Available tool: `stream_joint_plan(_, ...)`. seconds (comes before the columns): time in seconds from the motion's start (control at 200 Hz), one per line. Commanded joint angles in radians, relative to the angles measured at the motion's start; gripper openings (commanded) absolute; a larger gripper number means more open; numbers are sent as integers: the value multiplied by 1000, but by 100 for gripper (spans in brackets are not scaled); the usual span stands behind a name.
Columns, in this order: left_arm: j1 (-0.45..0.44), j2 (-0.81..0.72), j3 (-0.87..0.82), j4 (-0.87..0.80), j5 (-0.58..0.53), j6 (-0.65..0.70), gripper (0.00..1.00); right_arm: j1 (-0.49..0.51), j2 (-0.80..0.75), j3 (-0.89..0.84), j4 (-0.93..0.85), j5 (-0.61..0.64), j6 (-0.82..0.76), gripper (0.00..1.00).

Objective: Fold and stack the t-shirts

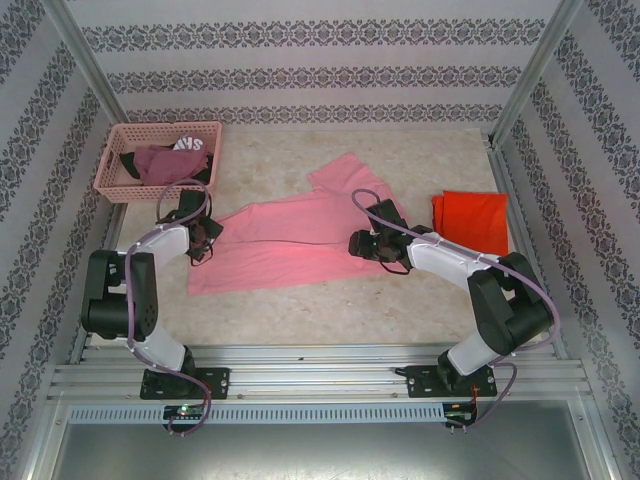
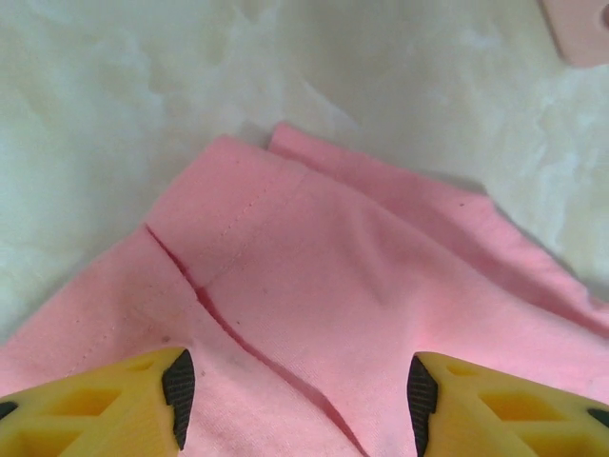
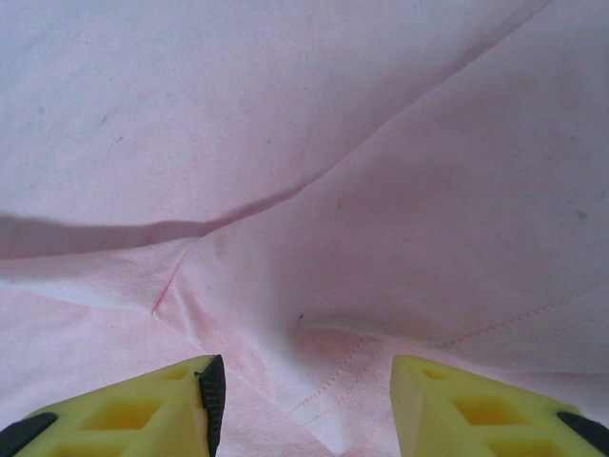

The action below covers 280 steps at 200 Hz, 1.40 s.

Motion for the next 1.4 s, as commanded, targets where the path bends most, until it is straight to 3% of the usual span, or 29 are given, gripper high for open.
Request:
stream_joint_plan(0.0, 12, -85, -23, 5, -50, 32, 64, -10, 15, 39, -12, 32, -16, 49)
stream_joint_plan(0.185, 3, -223, -133, 31, -21, 41, 66, -22, 128, 113, -39, 43, -21, 50)
stream_joint_plan(0.385, -88, -267, -244, 95, 40, 18, 67, -32, 172, 93, -72, 26, 27, 50)
stream_joint_plan(0.585, -133, -226, -315, 159, 68, 18, 68, -27, 83, -43, -127, 85, 31, 51)
stream_joint_plan(0.904, -194, -356, -368, 37, 27, 1, 69, -15, -139, -305, -128, 74, 132, 51)
stream_joint_plan(1.134, -201, -435, -284, -45, -64, 43, 71, -15, -234, -258, -159, 107, 76, 50)
stream_joint_plan(1.394, -198, -176, -45, -56, -121, 70, 70, -26, -238, -137, -121, 125, 9, 50)
